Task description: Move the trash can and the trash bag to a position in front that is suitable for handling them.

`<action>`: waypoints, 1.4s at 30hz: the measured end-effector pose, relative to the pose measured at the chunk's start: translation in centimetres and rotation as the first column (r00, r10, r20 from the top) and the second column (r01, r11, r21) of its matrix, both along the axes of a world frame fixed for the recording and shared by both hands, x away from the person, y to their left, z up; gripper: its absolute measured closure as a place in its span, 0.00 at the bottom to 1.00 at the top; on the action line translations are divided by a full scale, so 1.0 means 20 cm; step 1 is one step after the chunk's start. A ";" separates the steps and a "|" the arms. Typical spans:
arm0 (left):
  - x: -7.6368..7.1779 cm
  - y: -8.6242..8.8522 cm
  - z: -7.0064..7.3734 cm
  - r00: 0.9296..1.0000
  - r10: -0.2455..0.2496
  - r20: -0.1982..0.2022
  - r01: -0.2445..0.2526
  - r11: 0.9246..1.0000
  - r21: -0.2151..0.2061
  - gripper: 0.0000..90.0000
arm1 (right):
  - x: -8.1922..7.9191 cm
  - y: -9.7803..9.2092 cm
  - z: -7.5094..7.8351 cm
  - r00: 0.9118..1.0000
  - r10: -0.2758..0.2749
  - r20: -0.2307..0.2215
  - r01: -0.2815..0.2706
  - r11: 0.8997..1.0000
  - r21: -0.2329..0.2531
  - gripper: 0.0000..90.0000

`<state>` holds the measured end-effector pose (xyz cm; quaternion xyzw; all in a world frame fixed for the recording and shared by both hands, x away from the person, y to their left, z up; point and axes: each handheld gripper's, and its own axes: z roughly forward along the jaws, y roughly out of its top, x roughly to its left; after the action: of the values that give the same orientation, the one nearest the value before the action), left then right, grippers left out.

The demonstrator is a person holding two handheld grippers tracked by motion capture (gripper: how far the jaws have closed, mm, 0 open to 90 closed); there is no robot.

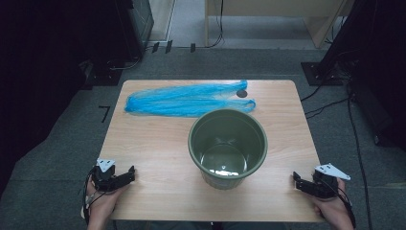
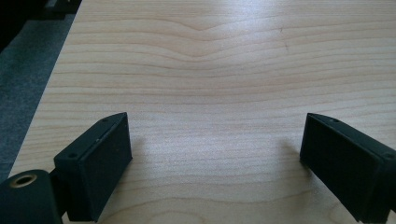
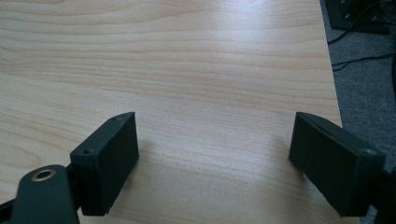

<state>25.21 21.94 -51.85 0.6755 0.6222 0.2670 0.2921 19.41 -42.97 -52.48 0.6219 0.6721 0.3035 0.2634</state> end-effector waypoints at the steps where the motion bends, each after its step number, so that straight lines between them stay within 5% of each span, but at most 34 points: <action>1: 0.00 0.00 0.00 1.000 0.001 0.000 -0.001 1.000 0.000 0.09 | 0.00 0.00 0.00 1.000 -0.001 0.002 0.001 1.000 0.000 0.20; 3: 0.00 0.00 0.00 1.000 0.005 0.001 -0.005 1.000 0.000 0.09 | 0.00 0.00 0.00 1.000 -0.013 0.009 0.013 1.000 0.002 0.26; 5: 0.00 0.00 0.00 1.000 0.009 -0.001 -0.009 1.000 0.000 0.09 | -0.01 0.00 0.01 0.997 -0.070 0.025 0.070 0.997 0.027 0.44; 9: 0.02 0.00 0.00 1.000 0.020 0.000 -0.020 1.000 0.000 0.09 | -0.01 0.01 0.03 0.995 -0.088 0.043 0.084 0.992 0.096 0.54; 12: 0.02 -0.01 0.00 1.000 0.022 0.000 -0.022 1.000 0.002 0.09 | -0.01 0.05 0.07 0.992 -0.076 0.096 0.072 0.996 0.045 0.54; 21: 0.02 -0.01 0.00 1.000 0.023 0.001 -0.023 1.000 0.001 0.10 | 0.09 0.28 0.17 0.992 -0.008 0.126 0.004 1.000 0.028 0.46; 34: 0.02 -0.02 0.01 0.999 0.041 -0.001 -0.041 0.999 -0.002 0.11 | 0.29 0.53 0.20 0.977 0.089 0.194 -0.108 0.990 0.087 0.62; 38: 0.03 -0.04 0.03 0.999 0.034 0.002 -0.034 0.994 -0.101 0.18 | 0.33 0.59 0.19 0.973 0.122 0.197 -0.146 0.983 0.108 0.65; 42: 0.04 -0.10 0.04 1.000 0.024 0.019 -0.022 0.997 -0.069 0.18 | 0.34 0.63 0.19 0.965 0.156 0.209 -0.184 0.976 0.120 0.65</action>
<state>25.97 19.85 -51.11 0.6551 0.6358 0.2554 0.3184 26.16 -30.36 -48.74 0.5453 0.6706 0.4316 0.2583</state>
